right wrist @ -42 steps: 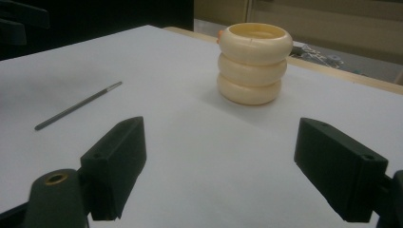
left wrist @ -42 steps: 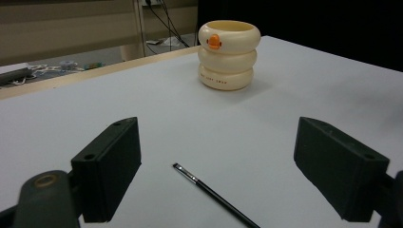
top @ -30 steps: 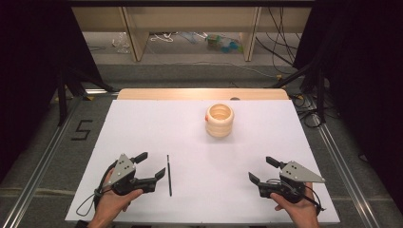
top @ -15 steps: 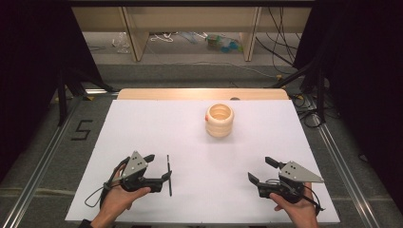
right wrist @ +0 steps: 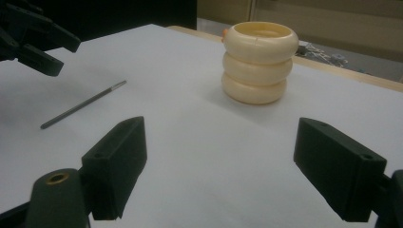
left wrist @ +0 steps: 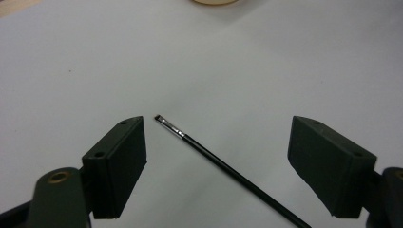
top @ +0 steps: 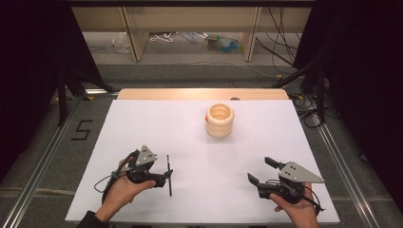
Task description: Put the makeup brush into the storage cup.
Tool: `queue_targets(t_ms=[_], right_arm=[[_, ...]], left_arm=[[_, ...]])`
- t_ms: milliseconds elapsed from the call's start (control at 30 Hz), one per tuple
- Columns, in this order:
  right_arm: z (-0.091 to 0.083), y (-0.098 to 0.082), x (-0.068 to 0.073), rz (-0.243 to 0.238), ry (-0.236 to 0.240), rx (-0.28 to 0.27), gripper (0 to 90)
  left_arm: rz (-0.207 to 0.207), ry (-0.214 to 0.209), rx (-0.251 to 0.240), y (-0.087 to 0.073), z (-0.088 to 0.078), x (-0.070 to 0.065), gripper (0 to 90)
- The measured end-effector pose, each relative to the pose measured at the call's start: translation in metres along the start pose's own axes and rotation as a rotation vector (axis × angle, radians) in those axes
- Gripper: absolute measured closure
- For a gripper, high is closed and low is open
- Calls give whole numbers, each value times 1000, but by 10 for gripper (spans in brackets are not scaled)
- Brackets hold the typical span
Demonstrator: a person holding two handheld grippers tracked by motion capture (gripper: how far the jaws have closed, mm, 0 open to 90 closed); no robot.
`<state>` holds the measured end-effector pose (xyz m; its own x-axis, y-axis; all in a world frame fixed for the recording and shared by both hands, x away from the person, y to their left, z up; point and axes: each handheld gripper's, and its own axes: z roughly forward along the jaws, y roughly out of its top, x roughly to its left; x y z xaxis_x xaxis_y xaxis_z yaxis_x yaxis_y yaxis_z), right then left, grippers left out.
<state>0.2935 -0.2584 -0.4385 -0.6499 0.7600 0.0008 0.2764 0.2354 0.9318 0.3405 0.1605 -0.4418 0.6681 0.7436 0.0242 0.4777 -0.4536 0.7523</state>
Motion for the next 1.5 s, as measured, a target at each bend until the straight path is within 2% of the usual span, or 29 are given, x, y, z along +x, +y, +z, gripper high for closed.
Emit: queue_targets(t_ms=[33, 67, 100, 133, 200, 267, 300, 333, 433, 467, 500, 533, 633, 667, 700, 733, 767, 800, 833, 900, 933, 1067, 1100, 1200, 1233, 1367, 1400, 1500], right_arm=[[1, 0, -1, -17, 0, -9, 194], [0, 0, 0, -9, 4, -4, 193], [0, 0, 1, 2, 6, 7, 194], [0, 0, 1, -2, 12, 5, 194], [1, 0, 1, -6, 11, 9, 194], [1, 0, 1, -13, 12, 7, 194], [0, 1, 2, -11, 14, 18, 194], [3, 0, 1, -22, 16, -20, 194], [1, 0, 1, -34, 6, 10, 194], [1, 1, 1, -35, 5, 8, 194], [1, 1, 1, -35, 5, 8, 194], [3, 0, 2, -21, 12, 1, 194], [3, 0, 2, -19, 12, 7, 194], [4, 0, 1, -35, 5, -4, 193], [2, 0, 2, -33, 7, 14, 194], [2, 0, 2, -33, 7, 14, 194], [2, 0, 2, -31, 7, 21, 194], [5, -1, 2, -28, 15, -14, 194], [5, -1, 2, -33, 16, -8, 193], [4, 0, 2, -36, 14, 0, 194], [4, 0, 2, -32, 18, 0, 193], [5, -1, 2, -29, 20, -12, 194], [2, 0, 2, -30, 11, 16, 193], [5, -1, 2, -32, 20, -7, 193], [4, -1, 3, -12, 29, 11, 194], [3, 0, 3, -20, 24, 19, 194], [3, 0, 3, -20, 24, 21, 194], [4, -1, 3, -16, 20, 15, 194]], left_arm=[[2, -3, 5, 2, 1, 0, 203], [36, -12, 50, 3, 0, 2, 203], [49, -19, 68, 5, 1, 1, 200], [48, -21, 82, 6, 2, 1, 197], [16, -23, 109, 9, 7, -2, 199], [25, -21, 118, 10, 9, -2, 198], [14, -20, 139, 10, 13, -3, 199], [14, -20, 139, 10, 13, -3, 199], [14, -25, 150, 9, 16, -2, 199], [33, -26, 175, 9, 17, 1, 199], [33, -26, 175, 9, 17, 1, 198], [15, -30, 178, 9, 18, 1, 198], [35, -24, 197, 10, 18, 4, 195], [42, -36, 205, 11, 18, 4, 195], [41, -43, 240, 12, 21, 3, 193], [41, -43, 240, 12, 21, 3, 195], [68, -34, 255, 15, 23, 3, 199], [68, -33, 260, 16, 25, 3, 201], [59, -35, 264, 16, 28, 3, 202], [66, -43, 271, 16, 31, 3, 204], [47, -68, 323, 17, 35, 4, 209], [57, -59, 335, 20, 38, 3, 223], [66, -58, 335, 21, 39, 2, 227], [70, -47, 351, 24, 41, 2, 235], [63, -46, 364, 25, 41, 1, 245], [65, -50, 390, 24, 44, 2, 253], [85, -38, 417, 24, 46, 3, 255], [77, -37, 427, 23, 47, 3, 262]])
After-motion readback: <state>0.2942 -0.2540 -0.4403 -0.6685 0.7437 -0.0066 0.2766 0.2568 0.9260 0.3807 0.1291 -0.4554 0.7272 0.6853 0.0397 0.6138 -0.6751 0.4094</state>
